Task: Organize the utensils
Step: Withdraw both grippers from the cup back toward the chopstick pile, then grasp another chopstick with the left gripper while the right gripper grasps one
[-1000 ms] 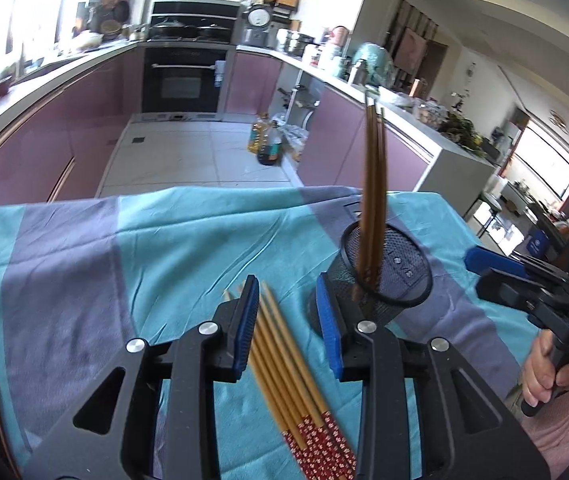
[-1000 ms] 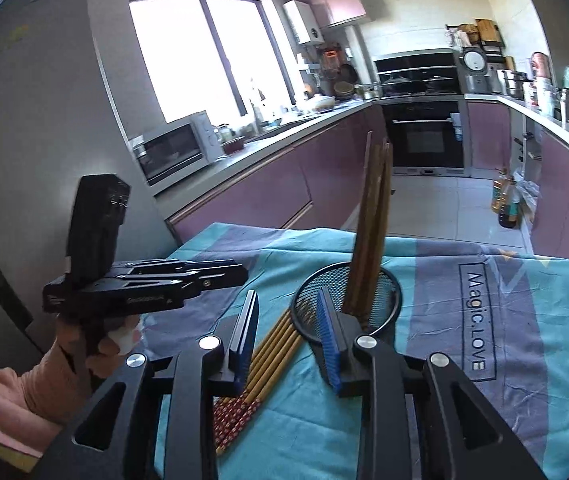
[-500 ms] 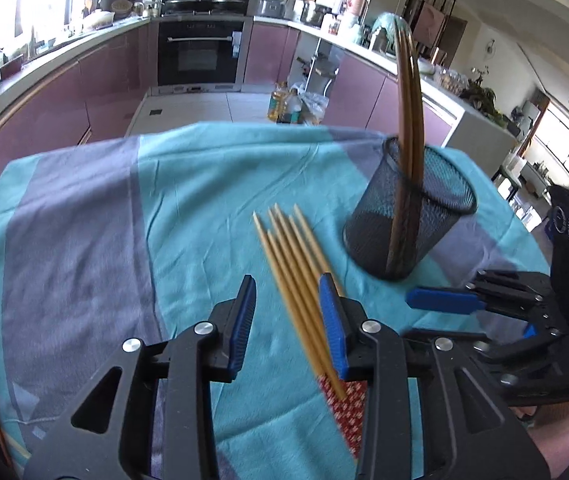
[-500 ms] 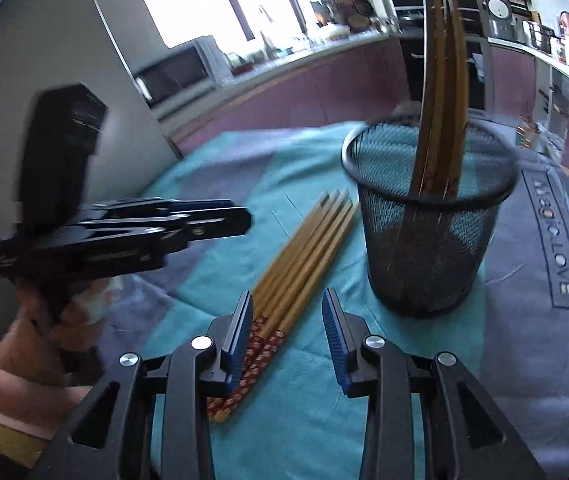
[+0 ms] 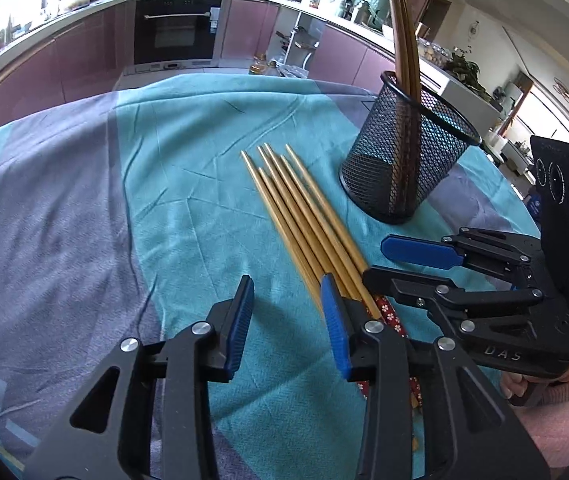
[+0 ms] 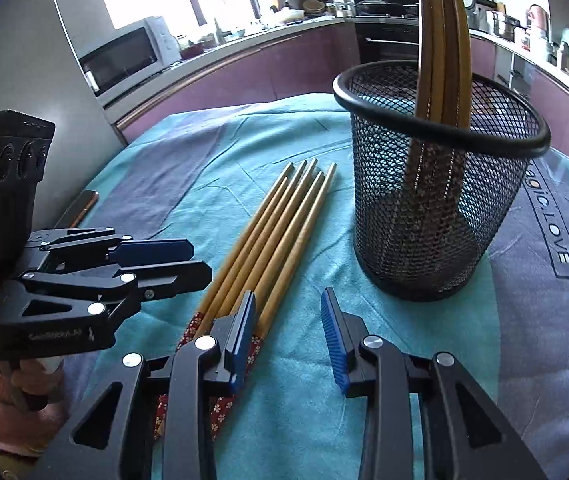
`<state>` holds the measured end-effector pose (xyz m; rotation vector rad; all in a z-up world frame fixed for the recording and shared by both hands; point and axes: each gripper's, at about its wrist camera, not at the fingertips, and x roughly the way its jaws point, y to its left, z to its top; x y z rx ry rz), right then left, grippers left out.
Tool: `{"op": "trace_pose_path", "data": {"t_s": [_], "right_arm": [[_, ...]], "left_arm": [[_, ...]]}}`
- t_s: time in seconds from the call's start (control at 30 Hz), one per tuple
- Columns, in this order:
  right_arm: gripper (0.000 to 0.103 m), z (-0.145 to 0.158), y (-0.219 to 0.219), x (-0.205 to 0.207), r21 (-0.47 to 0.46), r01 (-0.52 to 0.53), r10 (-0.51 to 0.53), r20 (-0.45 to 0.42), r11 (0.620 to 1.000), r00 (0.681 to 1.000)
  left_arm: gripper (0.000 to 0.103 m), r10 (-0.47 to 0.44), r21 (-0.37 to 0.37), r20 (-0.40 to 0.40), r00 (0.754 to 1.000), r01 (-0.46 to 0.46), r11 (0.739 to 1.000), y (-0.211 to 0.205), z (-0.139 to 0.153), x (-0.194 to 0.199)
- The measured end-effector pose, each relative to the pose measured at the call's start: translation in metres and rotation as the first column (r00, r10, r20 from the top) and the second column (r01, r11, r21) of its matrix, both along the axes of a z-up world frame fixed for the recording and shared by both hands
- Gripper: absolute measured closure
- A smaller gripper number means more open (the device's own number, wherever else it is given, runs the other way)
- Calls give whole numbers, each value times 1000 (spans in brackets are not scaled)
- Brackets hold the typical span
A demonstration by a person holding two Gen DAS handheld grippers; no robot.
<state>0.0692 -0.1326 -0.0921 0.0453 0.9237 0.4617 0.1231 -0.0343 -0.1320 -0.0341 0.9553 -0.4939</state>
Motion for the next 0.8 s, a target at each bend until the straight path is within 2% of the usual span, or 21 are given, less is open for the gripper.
{"op": "trace_pose_path", "data": {"t_s": [0.2,0.37,0.53,0.63,0.8], "right_arm": [[73,-1,-1,-3,-33,13,-12,4,999,1000],[83,-2,-1,-2,-64,24,-25,0,998,1000],[83,-1,-4,-3,-85,28,-28,2,996,1000],[83,-1,-1,1,-88,29,-28,7,996,1000],[83,-1,2,7,-90,35,-33,14,995,999]], "left_arm": [[65,-16,3,1,1000,16,1000,-6,-3,4],[66,-20,38,4,1000,20,999,-12,-2,7],[66,-24,77,13,1000,23,997,-18,-1,9],[74,-23,86,14,1000,22,996,-18,0,11],[80,-23,66,-2,1000,24,998,-13,-1,15]]}}
